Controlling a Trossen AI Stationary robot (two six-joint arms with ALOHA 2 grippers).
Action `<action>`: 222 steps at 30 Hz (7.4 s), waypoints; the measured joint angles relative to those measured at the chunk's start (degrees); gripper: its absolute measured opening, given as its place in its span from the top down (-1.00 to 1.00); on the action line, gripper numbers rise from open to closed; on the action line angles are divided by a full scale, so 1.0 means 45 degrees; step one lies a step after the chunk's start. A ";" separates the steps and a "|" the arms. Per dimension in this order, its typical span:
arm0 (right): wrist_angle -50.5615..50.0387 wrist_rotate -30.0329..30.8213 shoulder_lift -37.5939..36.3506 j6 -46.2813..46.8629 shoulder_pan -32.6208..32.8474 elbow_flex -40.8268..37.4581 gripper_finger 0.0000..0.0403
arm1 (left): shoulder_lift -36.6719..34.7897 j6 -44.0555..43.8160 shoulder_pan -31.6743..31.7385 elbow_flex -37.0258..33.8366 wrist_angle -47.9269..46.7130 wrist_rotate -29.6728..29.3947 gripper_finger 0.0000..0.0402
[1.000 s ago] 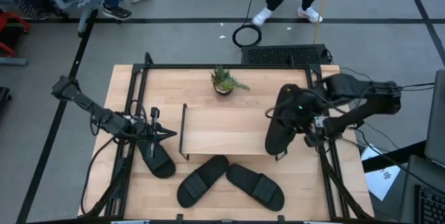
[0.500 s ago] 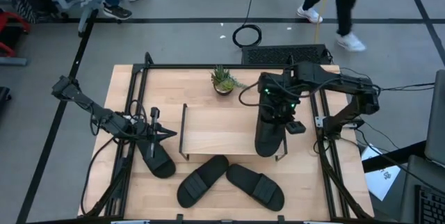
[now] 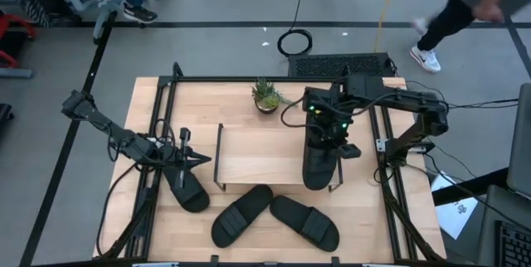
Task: Pick and place slides into the shelf
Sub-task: Put the black sandal on the shelf, then adjust the shelf, then put the black sandal on the shelf
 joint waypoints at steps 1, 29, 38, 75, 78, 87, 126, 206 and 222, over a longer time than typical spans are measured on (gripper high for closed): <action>0.0009 -0.0016 0.0091 0.0023 0.0004 -0.0141 0.98 | 0.0000 -0.0018 -0.0002 -0.0002 0.0037 0.0000 0.98; 0.0014 -0.1682 0.1890 0.1350 -0.0317 -0.0744 0.98 | -0.0005 0.1470 0.0035 0.0000 0.0627 -0.0092 0.98; 0.0014 -0.2114 0.2147 0.1033 -0.0664 -0.0749 0.98 | 0.0000 0.1934 0.0034 0.0000 0.0680 -0.0121 0.99; 0.1194 0.0552 0.2089 0.0623 -0.0875 -0.2382 0.36 | 0.0005 0.1710 0.0034 0.0000 -0.0057 -0.0112 0.99; 0.1315 0.0630 0.1934 0.0920 -0.0870 -0.2386 0.22 | 0.0000 0.1707 0.0034 0.0000 -0.0056 -0.0112 0.99; 0.1758 0.1861 0.1017 0.1737 -0.0887 -0.2408 -0.05 | 0.0000 0.1671 0.0034 0.0000 -0.0158 -0.0102 0.99; 0.6461 1.1057 -0.5477 0.1863 -0.1938 -0.5461 0.95 | 0.0005 0.1710 0.0034 0.0000 -0.0440 -0.0105 0.99; 0.8728 0.3859 -1.1321 0.1497 -0.5120 -0.8657 1.00 | 0.0005 0.1404 0.0036 0.0000 -0.0915 -0.0107 0.98; 1.9005 0.3187 -1.5441 0.6360 -0.2152 -1.6702 1.00 | 0.0005 0.1442 0.0038 0.0000 -0.0890 -0.0118 0.98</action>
